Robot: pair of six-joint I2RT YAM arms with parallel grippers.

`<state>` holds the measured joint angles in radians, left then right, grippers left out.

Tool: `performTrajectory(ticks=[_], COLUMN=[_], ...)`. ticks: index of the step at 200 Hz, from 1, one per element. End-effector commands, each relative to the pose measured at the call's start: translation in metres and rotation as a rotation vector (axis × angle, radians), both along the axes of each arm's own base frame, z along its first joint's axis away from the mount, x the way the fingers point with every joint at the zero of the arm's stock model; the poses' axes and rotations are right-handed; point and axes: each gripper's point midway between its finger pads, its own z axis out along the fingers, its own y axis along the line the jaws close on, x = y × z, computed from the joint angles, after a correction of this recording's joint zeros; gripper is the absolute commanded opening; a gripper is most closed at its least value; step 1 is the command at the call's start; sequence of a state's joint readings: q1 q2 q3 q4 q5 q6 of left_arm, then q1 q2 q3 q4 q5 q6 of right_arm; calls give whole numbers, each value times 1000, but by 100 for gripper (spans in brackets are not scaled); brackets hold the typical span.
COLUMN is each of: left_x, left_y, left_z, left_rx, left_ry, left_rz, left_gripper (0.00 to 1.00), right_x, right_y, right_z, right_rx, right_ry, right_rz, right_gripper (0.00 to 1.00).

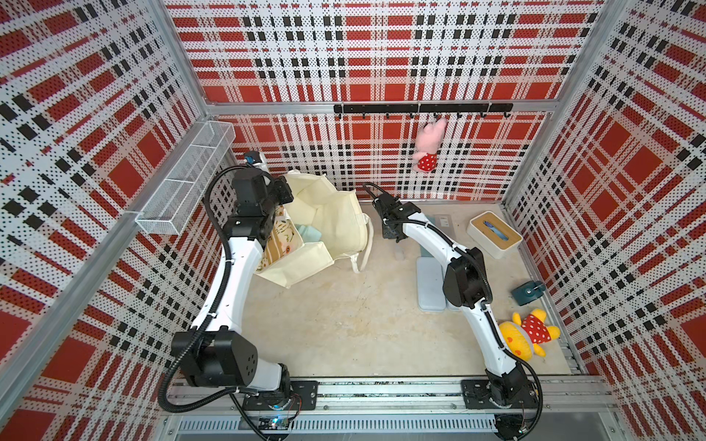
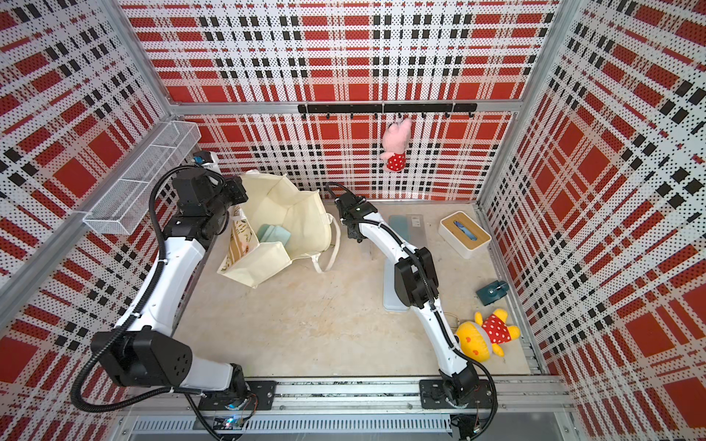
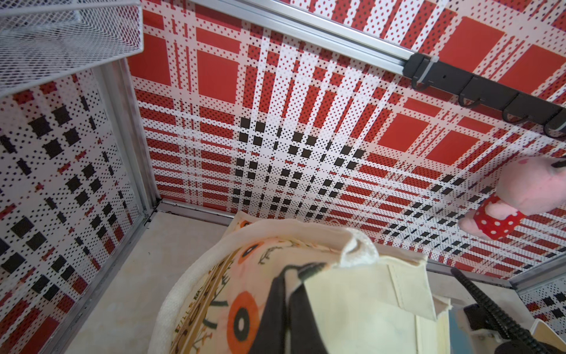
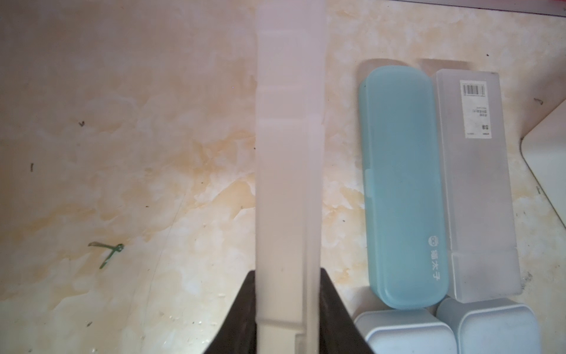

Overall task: Take out the pencil case from the canvas bag
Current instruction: Place the pencil case at the center of the board.

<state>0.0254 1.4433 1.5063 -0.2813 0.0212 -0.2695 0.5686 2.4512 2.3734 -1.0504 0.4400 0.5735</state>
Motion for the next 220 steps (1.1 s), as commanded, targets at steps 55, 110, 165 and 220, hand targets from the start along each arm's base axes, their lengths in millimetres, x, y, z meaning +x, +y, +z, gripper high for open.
performTrajectory(ticks=[55, 110, 165, 220], left_x=[-24, -21, -23, -23], left_y=[19, 15, 15, 14], left_z=[65, 62, 62, 60], left_rx=[-29, -51, -50, -53], left_ry=[-212, -213, -210, -206], left_rz=[40, 18, 20, 16], left_gripper=[0, 0, 0, 0], right_x=[18, 18, 24, 26], right_y=[-32, -34, -8, 7], right_z=[-26, -33, -17, 1], right_rx=[-90, -109, 36, 138], right_ry=[39, 56, 7, -50], right_rz=[-26, -8, 52, 88], right_gripper=[27, 42, 61, 61])
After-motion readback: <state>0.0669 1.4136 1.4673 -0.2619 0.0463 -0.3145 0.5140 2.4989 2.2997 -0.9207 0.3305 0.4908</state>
